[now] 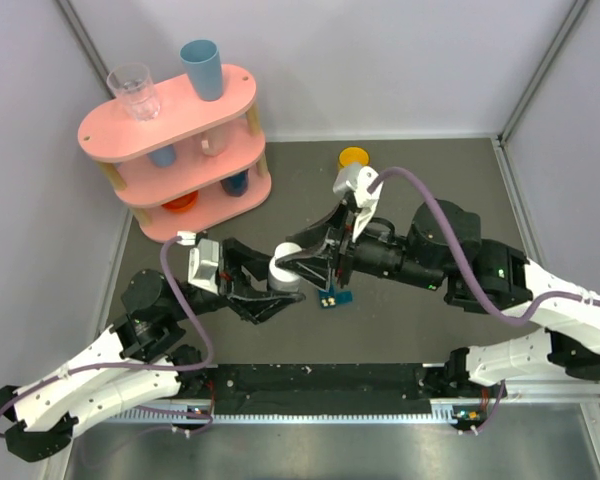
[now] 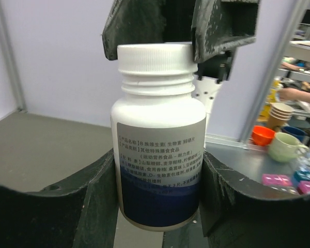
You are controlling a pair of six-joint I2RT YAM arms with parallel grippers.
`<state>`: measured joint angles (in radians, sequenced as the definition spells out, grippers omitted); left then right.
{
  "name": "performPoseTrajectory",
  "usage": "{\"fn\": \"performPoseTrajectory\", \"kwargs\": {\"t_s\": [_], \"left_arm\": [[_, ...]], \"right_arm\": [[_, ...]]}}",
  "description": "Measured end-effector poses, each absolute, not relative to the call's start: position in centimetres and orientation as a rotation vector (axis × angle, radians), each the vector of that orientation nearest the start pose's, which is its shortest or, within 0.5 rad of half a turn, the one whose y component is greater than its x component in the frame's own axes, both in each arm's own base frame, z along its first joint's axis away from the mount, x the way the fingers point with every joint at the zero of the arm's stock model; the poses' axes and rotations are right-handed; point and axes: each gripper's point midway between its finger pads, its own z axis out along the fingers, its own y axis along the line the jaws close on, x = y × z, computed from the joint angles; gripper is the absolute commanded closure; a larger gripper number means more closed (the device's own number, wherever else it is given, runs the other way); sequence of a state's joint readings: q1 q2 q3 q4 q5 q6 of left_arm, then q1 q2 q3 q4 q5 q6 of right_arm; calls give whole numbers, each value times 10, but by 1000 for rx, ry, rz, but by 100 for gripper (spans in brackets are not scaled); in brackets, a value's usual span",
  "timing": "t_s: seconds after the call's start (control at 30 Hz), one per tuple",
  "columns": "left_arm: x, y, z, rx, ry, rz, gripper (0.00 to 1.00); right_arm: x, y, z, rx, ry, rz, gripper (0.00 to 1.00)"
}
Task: Sort the pills into containers
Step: Screw the lid of the pill bottle onto the pill bottle.
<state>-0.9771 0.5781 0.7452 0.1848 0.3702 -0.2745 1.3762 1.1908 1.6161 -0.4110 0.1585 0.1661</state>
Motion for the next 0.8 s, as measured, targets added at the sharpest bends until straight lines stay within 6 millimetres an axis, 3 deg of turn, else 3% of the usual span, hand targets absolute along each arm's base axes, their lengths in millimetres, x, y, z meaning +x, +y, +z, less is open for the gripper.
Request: {"fn": "performPoseTrajectory", "kwargs": {"t_s": [0.17,0.33,0.8], "left_arm": [[62,-262,406,880,1028,-1388,100],[51,-263,407,929,994,-1432,100],[49,-268,404,956,993,-1449,100]], "right_arm": [[65,353,492,-941,1338,1194,100],[48,346,503,-995,1264,1265,100],[46,352,494,-1017,1268,1270,100]]}}
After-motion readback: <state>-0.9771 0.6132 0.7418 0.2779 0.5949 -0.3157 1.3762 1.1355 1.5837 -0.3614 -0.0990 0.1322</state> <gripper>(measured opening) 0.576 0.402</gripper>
